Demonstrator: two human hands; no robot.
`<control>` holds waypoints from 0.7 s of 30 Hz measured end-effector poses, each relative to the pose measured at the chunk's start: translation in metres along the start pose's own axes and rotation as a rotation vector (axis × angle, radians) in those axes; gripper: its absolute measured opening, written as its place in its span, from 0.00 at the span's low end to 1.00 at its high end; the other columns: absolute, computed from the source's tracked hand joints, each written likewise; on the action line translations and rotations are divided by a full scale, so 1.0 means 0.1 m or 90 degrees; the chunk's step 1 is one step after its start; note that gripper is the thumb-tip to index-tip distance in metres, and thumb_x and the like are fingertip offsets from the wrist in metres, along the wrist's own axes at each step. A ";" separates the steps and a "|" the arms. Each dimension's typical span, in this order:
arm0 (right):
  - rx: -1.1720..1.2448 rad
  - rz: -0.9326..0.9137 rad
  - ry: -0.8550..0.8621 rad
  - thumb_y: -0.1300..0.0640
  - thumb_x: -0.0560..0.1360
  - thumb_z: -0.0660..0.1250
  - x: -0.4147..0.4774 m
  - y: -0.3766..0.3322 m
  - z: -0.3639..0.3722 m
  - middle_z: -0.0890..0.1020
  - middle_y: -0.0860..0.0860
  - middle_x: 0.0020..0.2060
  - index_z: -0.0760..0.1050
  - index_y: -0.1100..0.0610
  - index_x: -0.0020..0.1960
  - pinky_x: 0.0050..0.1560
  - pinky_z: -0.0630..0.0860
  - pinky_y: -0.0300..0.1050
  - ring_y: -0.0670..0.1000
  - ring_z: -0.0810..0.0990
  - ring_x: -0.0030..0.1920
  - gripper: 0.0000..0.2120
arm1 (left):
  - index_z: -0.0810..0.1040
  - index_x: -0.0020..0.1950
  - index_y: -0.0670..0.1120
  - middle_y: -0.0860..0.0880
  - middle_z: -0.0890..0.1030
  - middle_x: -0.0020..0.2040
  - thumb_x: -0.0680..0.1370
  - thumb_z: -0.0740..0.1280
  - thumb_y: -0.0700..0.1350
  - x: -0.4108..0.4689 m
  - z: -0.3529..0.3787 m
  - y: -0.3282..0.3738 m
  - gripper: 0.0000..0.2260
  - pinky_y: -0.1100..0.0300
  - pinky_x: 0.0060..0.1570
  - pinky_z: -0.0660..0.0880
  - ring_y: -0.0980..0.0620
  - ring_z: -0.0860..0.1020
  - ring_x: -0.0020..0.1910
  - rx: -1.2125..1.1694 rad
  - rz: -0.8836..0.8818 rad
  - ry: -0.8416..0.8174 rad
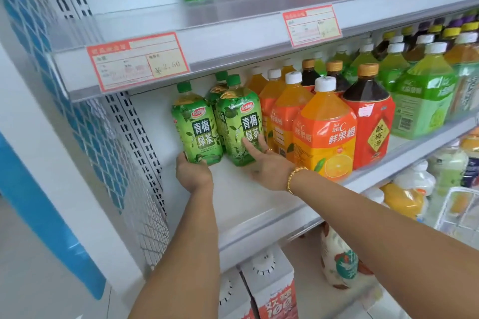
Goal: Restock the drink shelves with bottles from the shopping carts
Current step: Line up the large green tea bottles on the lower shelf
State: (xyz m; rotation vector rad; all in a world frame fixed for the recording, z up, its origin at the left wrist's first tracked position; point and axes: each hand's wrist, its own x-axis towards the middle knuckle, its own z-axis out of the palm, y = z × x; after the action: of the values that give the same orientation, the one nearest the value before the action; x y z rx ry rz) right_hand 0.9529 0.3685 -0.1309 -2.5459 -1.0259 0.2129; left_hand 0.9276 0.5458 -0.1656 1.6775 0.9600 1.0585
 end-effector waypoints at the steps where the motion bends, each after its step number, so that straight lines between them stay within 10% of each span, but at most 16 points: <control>1: -0.013 0.005 -0.001 0.59 0.78 0.56 0.05 0.01 0.04 0.31 0.58 0.73 0.31 0.43 0.74 0.71 0.58 0.48 0.59 0.56 0.74 0.38 | 0.75 0.59 0.39 0.41 0.80 0.56 0.71 0.70 0.33 0.02 0.02 -0.02 0.16 0.60 0.47 0.70 0.42 0.78 0.55 -0.001 -0.003 0.006; 7: -0.082 0.034 -0.039 0.60 0.79 0.55 0.03 -0.05 -0.03 0.34 0.58 0.74 0.30 0.46 0.74 0.72 0.56 0.51 0.58 0.54 0.75 0.38 | 0.73 0.61 0.39 0.41 0.79 0.58 0.74 0.67 0.33 0.02 0.05 0.04 0.15 0.58 0.48 0.71 0.42 0.77 0.56 0.043 -0.008 0.005; 12: -0.120 -0.074 -0.006 0.54 0.80 0.57 -0.63 -0.25 -0.41 0.57 0.54 0.75 0.52 0.53 0.76 0.67 0.62 0.43 0.54 0.64 0.71 0.27 | 0.73 0.61 0.38 0.40 0.78 0.59 0.77 0.64 0.35 -0.11 -0.12 0.21 0.13 0.58 0.44 0.68 0.41 0.77 0.57 0.112 -0.024 -0.072; 15: -0.174 -0.105 0.082 0.52 0.78 0.60 -1.17 -0.21 -0.67 0.81 0.55 0.52 0.76 0.56 0.60 0.52 0.73 0.44 0.54 0.78 0.53 0.14 | 0.76 0.57 0.36 0.39 0.80 0.55 0.76 0.66 0.39 -0.34 -0.30 0.42 0.11 0.58 0.42 0.71 0.41 0.79 0.51 0.177 0.011 -0.133; 18: -0.221 -0.089 0.116 0.50 0.75 0.64 -1.80 -0.05 -0.91 0.77 0.49 0.33 0.73 0.56 0.39 0.36 0.67 0.42 0.48 0.73 0.34 0.11 | 0.80 0.44 0.39 0.45 0.80 0.37 0.77 0.67 0.45 -0.86 -0.57 0.73 0.10 0.72 0.33 0.66 0.50 0.76 0.34 0.129 0.242 -0.207; 21: -0.220 -0.005 0.092 0.47 0.73 0.67 -2.42 0.18 -1.04 0.71 0.43 0.29 0.70 0.51 0.37 0.31 0.63 0.36 0.42 0.69 0.30 0.11 | 0.76 0.35 0.45 0.50 0.79 0.30 0.76 0.68 0.48 -1.52 -0.74 1.10 0.11 0.64 0.37 0.75 0.52 0.78 0.31 -0.074 0.293 -0.468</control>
State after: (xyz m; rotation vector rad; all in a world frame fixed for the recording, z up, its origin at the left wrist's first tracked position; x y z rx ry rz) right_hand 0.8188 0.1589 -0.0440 -2.8105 -1.0945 -0.1635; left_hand 0.8242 0.3959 -0.0800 2.0128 0.0390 0.6535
